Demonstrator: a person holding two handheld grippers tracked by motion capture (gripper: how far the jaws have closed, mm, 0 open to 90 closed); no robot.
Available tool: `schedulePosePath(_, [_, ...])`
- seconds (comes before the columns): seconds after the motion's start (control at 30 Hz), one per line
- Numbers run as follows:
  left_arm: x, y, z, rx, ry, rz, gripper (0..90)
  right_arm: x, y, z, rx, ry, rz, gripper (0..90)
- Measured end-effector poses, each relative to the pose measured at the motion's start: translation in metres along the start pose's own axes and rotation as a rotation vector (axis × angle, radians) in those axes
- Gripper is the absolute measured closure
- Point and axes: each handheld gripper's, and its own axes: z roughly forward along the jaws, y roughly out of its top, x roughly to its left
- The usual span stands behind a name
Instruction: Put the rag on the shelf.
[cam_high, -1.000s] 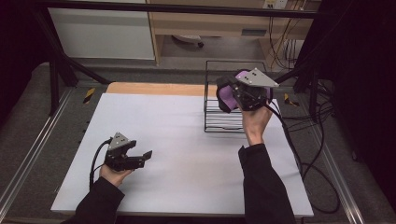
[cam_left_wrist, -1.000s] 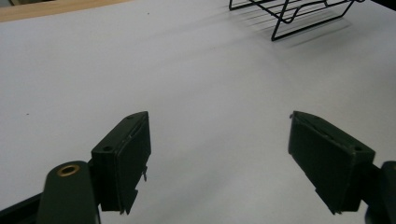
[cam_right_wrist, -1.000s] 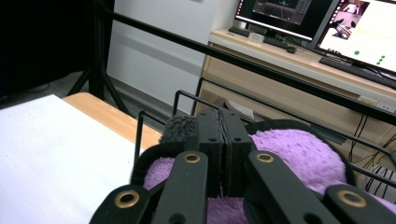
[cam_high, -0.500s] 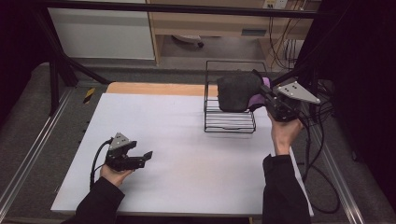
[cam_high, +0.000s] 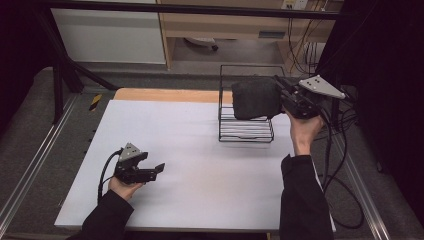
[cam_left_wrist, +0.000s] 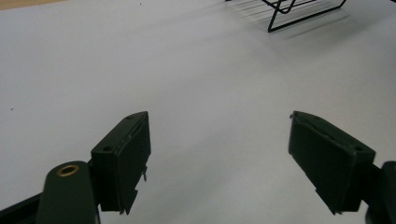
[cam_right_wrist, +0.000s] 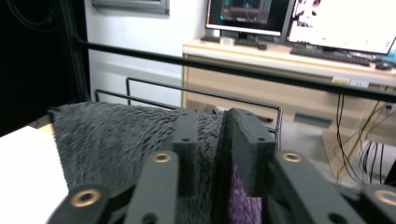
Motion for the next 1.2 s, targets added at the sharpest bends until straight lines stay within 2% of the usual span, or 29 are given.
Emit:
schedulePosePath(0.07, [0.001,0.000,0.000,0.002,0.000,0.000,20.9,-0.001,0.000,0.002,0.003,0.002,0.018,88.3])
schedulePosePath(0.13, [0.001,-0.001,0.001,0.004,0.001,-0.001,20.9,-0.005,0.000,-0.001,0.005,0.012,0.041,89.7])
schedulePosePath(0.2, [0.001,-0.001,0.001,0.004,0.001,-0.002,20.9,-0.008,0.000,-0.008,-0.020,0.000,0.040,89.9])
schedulePosePath(0.27, [0.001,0.000,0.000,0.002,0.002,-0.004,20.7,-0.011,0.001,-0.013,-0.036,0.003,0.060,89.9])
schedulePosePath(0.5, [0.001,-0.001,-0.001,0.001,-0.004,-0.004,20.3,-0.012,-0.008,-0.005,0.010,-0.083,0.026,89.2])
schedulePosePath(0.57, [0.002,-0.002,-0.002,0.000,-0.007,-0.005,20.1,-0.010,-0.009,-0.006,-0.002,-0.075,0.028,86.2])
schedulePosePath(0.67, [0.003,-0.002,-0.005,-0.009,-0.013,-0.007,19.5,-0.006,-0.008,-0.016,-0.008,-0.073,0.028,69.1])
schedulePosePath(0.77, [0.004,-0.002,-0.008,-0.019,-0.015,-0.005,18.7,-0.002,-0.013,-0.029,-0.015,-0.016,0.031,53.7])
schedulePosePath(0.93, [0.009,-0.008,-0.014,-0.012,-0.021,0.014,17.8,0.010,-0.034,-0.045,0.035,0.079,0.057,26.9])
schedulePosePath(1.03, [0.014,-0.015,-0.015,0.002,-0.031,0.020,17.7,0.018,-0.052,-0.047,0.109,0.157,0.068,16.6])
schedulePosePath(1.13, [0.018,-0.020,-0.017,0.018,-0.036,0.035,17.6,0.026,-0.074,-0.046,0.161,0.224,0.063,9.1])
schedulePosePath(1.2, [0.020,-0.023,-0.017,0.032,-0.032,0.044,17.4,0.029,-0.089,-0.044,0.191,0.275,0.076,5.7])
